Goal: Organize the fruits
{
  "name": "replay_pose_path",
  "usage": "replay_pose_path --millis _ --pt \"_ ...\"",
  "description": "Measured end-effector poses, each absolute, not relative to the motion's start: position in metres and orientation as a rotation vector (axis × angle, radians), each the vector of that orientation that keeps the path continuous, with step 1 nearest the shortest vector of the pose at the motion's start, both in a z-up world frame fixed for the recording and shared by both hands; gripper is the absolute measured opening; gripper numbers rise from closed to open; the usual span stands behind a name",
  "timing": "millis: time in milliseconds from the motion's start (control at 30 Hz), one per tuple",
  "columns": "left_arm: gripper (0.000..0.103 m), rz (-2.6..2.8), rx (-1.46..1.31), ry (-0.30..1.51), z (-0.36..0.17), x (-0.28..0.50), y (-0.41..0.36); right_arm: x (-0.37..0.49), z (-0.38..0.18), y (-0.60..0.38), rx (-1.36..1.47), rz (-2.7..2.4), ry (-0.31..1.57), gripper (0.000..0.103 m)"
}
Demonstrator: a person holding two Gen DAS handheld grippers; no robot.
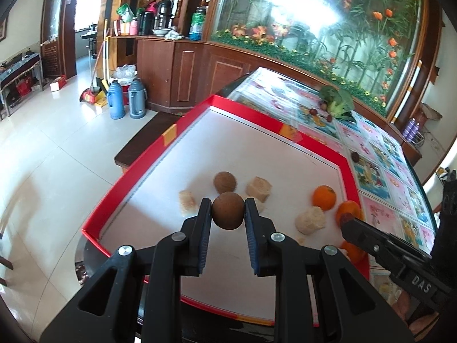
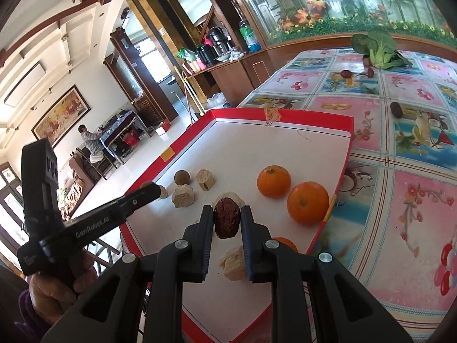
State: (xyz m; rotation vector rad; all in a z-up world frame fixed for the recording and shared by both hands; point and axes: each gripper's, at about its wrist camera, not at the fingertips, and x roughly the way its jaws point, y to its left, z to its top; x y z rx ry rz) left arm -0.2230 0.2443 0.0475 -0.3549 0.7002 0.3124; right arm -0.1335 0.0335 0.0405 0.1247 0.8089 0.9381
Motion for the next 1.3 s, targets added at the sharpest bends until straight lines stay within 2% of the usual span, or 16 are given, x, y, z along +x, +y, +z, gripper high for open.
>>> replay_pose_path --millis 600,833,867,1000,1100,1300 --pt "0.025 0.33 -0.213 0.734 0.042 -0.206 0.217 -0.147 0.036 0.05 -0.005 0.991 0.77 0.018" --pt "0.026 0.352 -0.19 0.741 0.043 -0.205 0.211 -0.138 0.034 0.043 0.044 0.972 0.802 0.019" --pt "0.026 0.353 -0.19 0.743 0.043 -0.204 0.211 -0.136 0.033 0.043 0.051 0.969 0.81 0.022" --pt "0.04 0.363 -0.188 0.749 0.043 -0.205 0.209 -0.137 0.034 0.04 0.064 0.957 0.801 0.032" --pt "0.047 0.362 -0.189 0.741 0.045 -0.208 0.206 -0.14 0.036 0.039 0.057 0.953 0.779 0.033" --pt "0.068 0.369 -0.17 0.721 0.051 -0.213 0.199 -0.137 0.037 0.036 0.079 0.939 0.775 0.036"
